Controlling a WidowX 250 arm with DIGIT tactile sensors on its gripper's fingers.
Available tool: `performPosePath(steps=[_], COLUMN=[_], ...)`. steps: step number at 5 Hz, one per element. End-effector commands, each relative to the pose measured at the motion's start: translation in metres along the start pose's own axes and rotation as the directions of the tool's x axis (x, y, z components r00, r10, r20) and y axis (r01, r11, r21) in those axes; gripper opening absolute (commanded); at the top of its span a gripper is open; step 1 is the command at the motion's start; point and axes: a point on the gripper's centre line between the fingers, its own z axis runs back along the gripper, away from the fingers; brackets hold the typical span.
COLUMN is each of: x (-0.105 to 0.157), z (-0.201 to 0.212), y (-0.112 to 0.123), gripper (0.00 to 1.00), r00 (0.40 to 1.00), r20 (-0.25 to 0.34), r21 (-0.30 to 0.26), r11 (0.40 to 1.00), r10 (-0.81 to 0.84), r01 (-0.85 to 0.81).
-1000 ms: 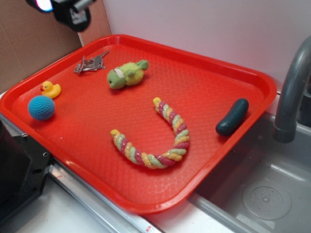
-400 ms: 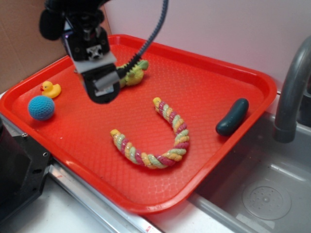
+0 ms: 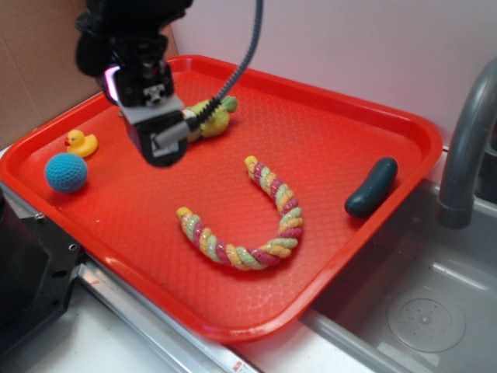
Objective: Grab the multicolored rope.
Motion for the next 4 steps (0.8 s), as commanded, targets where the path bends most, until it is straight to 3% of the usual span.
performPosePath(steps=[1,2,3,4], x=[0.022,0.029,0.035,0.043], z=[-0.012,-0.018,-0.032,-0.052], y=[-0.051,-0.06,-0.069,-0.067], gripper=[1.0,1.0,1.0,1.0], r00=[0.998,0.994,0.99,0.984], r20=[-0.025,-0.019,-0.009,0.008], r21=[-0.048,-0.093,-0.088,-0.042], r11=[0.997,0.99,0.986,0.983], r10=[-0.063,-0.108,-0.142,-0.178], r01=[0.062,0.106,0.141,0.178])
